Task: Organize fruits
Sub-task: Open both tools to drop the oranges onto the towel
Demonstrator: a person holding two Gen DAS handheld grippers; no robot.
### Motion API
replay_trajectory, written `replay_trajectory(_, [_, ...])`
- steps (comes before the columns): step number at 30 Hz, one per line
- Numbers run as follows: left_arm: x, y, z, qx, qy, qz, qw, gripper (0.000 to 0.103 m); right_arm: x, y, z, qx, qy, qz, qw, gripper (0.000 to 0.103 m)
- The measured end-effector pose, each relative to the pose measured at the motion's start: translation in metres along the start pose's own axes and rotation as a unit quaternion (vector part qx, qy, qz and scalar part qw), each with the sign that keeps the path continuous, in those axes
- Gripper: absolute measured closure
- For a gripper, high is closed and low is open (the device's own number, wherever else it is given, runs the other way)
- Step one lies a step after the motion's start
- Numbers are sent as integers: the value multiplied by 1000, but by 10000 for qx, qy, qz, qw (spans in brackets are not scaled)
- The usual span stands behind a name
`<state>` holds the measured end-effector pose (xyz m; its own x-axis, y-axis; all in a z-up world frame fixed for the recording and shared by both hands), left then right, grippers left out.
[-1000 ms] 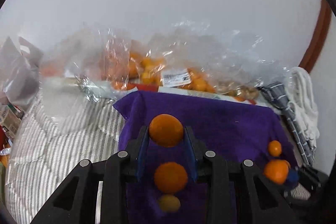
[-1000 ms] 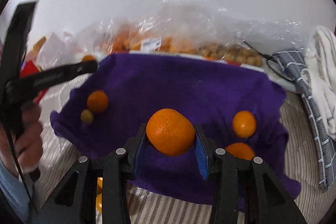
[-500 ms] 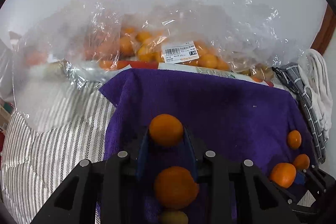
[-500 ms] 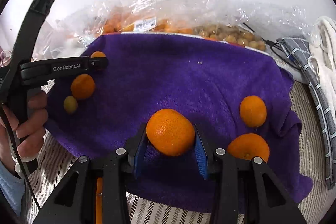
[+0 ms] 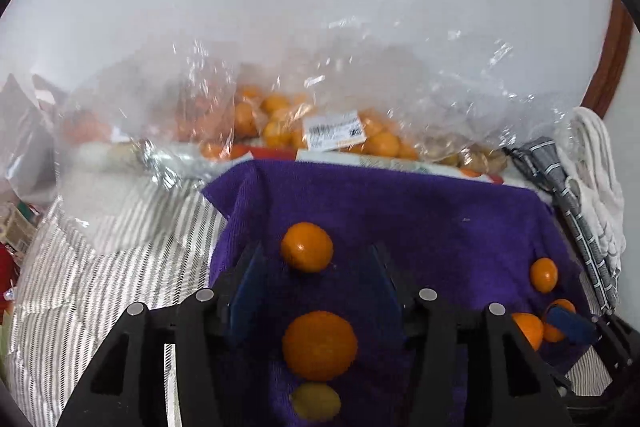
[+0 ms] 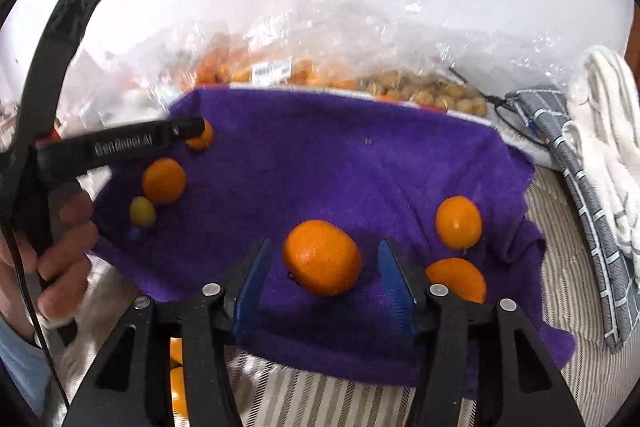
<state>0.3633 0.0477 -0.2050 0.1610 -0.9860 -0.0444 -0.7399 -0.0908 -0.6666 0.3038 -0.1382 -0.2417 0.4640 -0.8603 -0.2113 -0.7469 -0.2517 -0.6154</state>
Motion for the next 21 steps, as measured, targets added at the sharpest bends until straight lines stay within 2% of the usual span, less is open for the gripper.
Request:
replay_trajectory(2, [-4, 1, -11, 101, -22, -88, 9999, 51, -4, -5, -12, 189, -64, -24, 9998, 33])
replay_trajectory(4, [-13, 6, -25, 192, -59, -254, 9995, 51, -6, -9, -24, 374, -66, -13, 9993, 30])
replay_trajectory(9, [-41, 25, -59, 390, 63, -477, 9981, 51, -11, -8, -46, 467, -121, 134, 9987, 29])
replay_trajectory(14, [-71, 59, -84, 404, 399, -680, 9961, 51, -22, 8, -64, 472, -26, 104, 9988, 29])
replay_trajectory(17, [-81, 89, -86, 151, 500, -618, 9967, 51, -32, 22, -68, 387, 16, 3, 9992, 29])
replay_trajectory(19, [-81, 111, -80, -345, 654, -541, 9958, 51, -40, 31, -70, 336, 15, -65, 9994, 29])
replay_trajectory(21, [-83, 125, -80, -575, 638, -420, 9954, 51, -48, 40, -71, 269, -2, -143, 9995, 31])
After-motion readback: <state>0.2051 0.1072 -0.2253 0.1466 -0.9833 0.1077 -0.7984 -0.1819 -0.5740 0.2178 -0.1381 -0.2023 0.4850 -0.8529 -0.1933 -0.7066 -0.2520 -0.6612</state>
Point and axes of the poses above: each gripper's, at about its wrist camera, not at the fingertips, and z roughly the way its jaws point, x to its right, y to its underside, the point moved 7 cm from there along z, roughly the way its jaws point, and after that the axes turned 13 degrees about -y, right-handed, at the moved point
